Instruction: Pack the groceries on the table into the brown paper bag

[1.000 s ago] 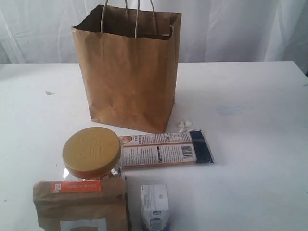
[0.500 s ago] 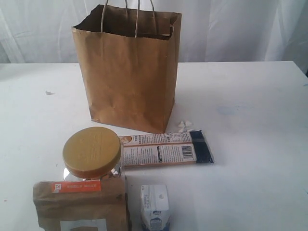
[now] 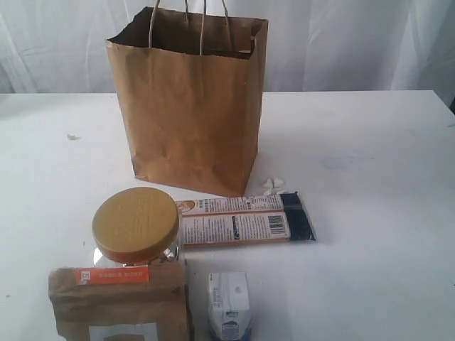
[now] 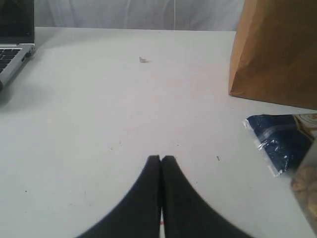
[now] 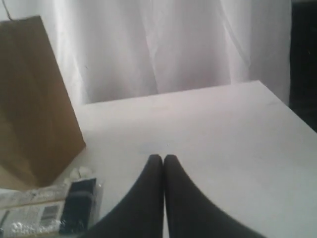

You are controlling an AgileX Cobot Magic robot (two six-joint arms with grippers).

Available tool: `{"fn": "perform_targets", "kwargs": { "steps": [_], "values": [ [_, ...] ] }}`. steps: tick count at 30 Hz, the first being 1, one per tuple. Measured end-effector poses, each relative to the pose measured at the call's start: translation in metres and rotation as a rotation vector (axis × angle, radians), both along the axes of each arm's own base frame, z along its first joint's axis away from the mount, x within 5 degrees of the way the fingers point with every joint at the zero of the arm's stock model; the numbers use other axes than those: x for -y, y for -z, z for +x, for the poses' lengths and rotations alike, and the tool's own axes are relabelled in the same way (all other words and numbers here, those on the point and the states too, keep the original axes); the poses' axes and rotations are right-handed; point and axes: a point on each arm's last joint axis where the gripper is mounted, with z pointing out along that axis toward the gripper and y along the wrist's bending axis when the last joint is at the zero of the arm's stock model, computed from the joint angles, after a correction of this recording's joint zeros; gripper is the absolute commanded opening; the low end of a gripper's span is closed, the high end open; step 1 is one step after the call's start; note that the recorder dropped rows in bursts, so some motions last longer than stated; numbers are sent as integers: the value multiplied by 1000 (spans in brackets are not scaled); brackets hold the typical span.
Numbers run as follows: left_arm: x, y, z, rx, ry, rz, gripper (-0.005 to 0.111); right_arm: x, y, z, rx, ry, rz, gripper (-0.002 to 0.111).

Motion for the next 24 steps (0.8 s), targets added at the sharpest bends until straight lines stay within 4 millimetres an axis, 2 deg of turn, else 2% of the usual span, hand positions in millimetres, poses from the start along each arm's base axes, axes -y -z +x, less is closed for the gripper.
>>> {"fn": "perform_targets", "kwargs": {
  "steps": [5,8,14,24],
  "values": [
    [0,0,0,0,0,0,0,-5,-8,-1,90,-51,-5,0],
    [0,0,0,0,0,0,0,-2,-3,0,39,5,-59,0],
    [0,0,0,0,0,0,0,8,16,-2,-174,158,-165,0],
    [0,0,0,0,0,0,0,10,18,-3,-203,198,-184,0]
  ]
}}
